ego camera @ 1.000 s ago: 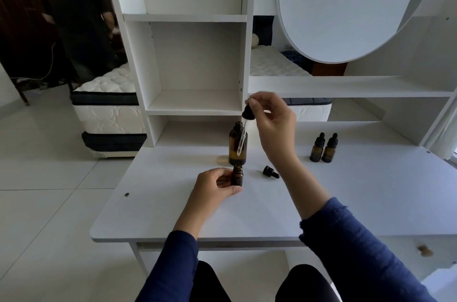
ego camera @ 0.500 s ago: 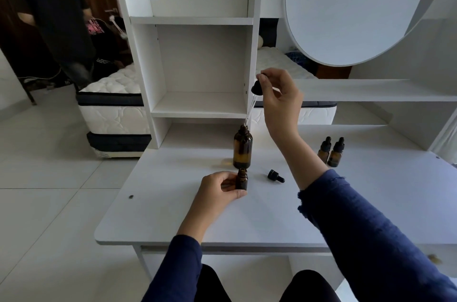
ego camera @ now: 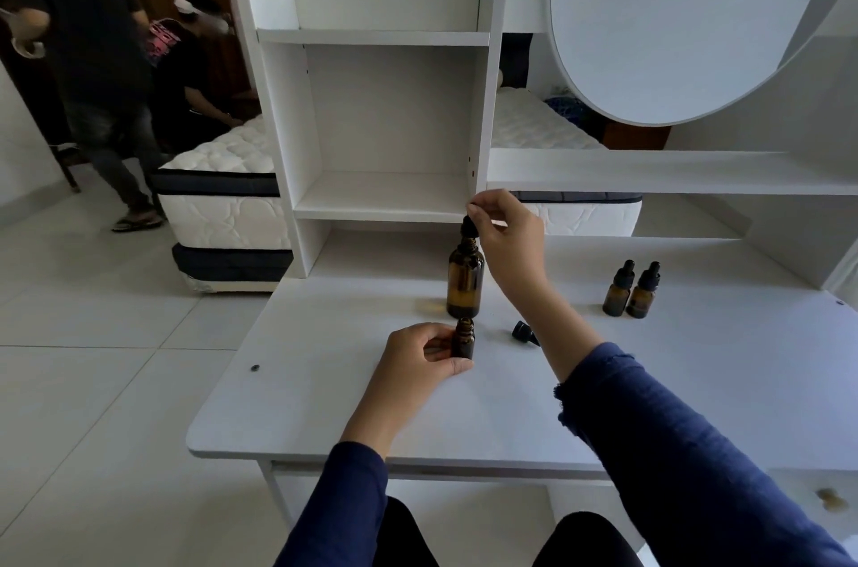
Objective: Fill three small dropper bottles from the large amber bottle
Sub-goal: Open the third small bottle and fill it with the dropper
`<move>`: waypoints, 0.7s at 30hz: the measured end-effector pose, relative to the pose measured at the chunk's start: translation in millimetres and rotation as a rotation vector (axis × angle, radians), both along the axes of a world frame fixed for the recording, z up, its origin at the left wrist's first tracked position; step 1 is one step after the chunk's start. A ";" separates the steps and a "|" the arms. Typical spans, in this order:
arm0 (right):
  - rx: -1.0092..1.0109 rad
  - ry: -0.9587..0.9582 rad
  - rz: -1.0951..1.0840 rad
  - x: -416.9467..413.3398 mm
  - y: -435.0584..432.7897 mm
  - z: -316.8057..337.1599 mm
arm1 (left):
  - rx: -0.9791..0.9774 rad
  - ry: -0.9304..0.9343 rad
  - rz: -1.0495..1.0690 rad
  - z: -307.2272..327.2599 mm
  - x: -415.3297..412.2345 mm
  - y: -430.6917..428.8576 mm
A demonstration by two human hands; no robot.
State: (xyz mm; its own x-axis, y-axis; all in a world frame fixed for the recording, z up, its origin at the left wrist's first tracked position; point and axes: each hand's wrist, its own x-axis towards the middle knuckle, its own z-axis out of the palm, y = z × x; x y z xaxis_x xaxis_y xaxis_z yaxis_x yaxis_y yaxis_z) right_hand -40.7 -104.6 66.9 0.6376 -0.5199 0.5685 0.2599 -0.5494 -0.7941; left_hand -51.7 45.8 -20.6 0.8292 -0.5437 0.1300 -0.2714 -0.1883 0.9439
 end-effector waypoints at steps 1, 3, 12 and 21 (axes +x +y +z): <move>0.006 0.016 0.005 -0.4 0.1 -2.4 | -0.004 0.008 0.000 0.2 -0.2 0.2; 0.022 0.039 0.014 -1.3 0.4 -6.2 | -0.013 0.020 0.001 0.4 -0.5 0.2; 0.032 0.083 0.014 -2.5 1.7 -6.3 | -0.026 0.023 0.006 1.5 -2.8 0.6; 0.055 0.064 0.001 -3.3 3.3 -7.8 | -0.009 0.013 0.001 0.5 -1.1 0.2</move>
State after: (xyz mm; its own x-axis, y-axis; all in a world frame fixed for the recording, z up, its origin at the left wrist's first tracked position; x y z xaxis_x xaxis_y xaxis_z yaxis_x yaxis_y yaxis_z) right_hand -43.9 -101.4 59.0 0.6726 -0.5481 0.4971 0.2081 -0.5046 -0.8379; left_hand -52.9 46.0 -20.1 0.8315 -0.5416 0.1237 -0.2586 -0.1803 0.9490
